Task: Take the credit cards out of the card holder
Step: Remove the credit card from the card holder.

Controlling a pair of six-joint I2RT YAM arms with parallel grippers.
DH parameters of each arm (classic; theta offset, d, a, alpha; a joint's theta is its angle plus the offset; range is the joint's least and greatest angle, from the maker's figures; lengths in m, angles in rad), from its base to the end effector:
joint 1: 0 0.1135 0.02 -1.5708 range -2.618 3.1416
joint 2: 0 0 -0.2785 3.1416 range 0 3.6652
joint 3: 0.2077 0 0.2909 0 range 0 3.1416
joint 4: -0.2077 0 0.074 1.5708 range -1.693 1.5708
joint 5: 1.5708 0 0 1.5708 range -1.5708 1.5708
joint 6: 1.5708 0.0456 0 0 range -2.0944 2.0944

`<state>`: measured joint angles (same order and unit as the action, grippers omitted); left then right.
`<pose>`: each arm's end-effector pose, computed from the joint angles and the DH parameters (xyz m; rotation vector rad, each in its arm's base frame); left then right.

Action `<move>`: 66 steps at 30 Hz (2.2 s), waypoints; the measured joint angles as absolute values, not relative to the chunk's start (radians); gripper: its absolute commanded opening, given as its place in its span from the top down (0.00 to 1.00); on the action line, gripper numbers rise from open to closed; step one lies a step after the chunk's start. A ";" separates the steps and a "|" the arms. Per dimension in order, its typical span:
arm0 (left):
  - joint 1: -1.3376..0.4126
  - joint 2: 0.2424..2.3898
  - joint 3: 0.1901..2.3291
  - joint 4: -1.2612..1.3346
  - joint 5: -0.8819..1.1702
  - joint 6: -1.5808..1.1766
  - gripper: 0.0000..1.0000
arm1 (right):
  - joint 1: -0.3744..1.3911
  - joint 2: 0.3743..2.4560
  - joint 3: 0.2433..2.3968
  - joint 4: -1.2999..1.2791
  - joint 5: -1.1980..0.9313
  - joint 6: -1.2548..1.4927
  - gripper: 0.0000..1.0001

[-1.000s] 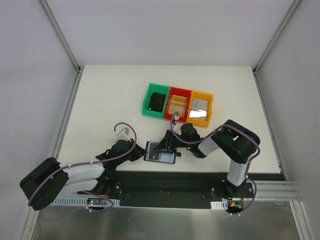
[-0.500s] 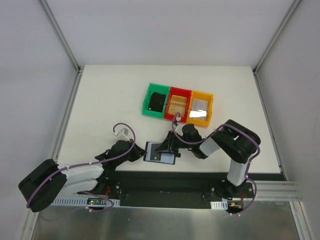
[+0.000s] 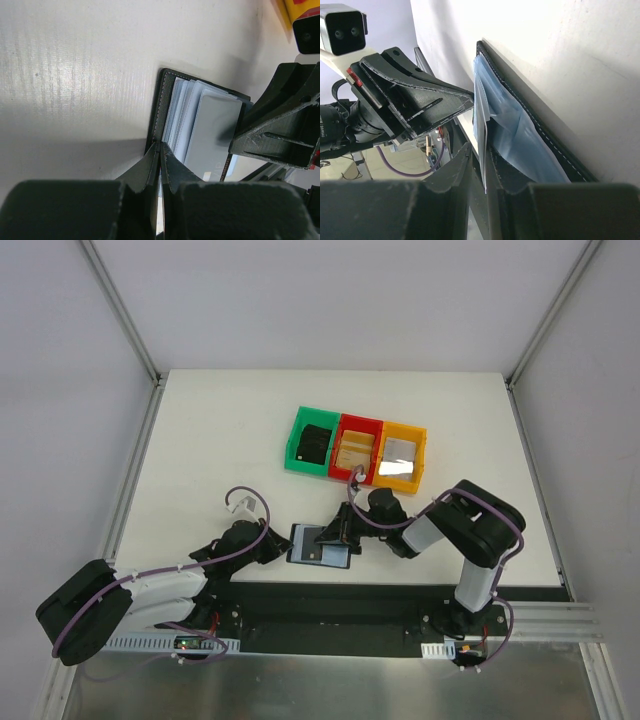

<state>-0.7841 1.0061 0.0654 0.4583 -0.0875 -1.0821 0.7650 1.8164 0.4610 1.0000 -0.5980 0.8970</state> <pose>0.1394 -0.1334 0.0987 -0.3889 2.1934 -1.0247 0.2072 0.2345 0.0795 -0.3264 2.2322 1.5915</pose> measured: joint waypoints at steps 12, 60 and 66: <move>-0.784 1.005 0.065 0.458 -0.088 -1.083 1.00 | 0.759 1.813 0.459 1.000 -0.607 0.897 0.91; -0.785 0.780 0.059 0.284 -0.118 -1.021 0.54 | 0.689 1.643 0.409 0.860 -0.637 0.790 0.99; -0.785 0.747 0.064 0.263 -0.118 -0.992 0.08 | 0.661 1.549 0.409 0.744 -0.638 0.733 0.99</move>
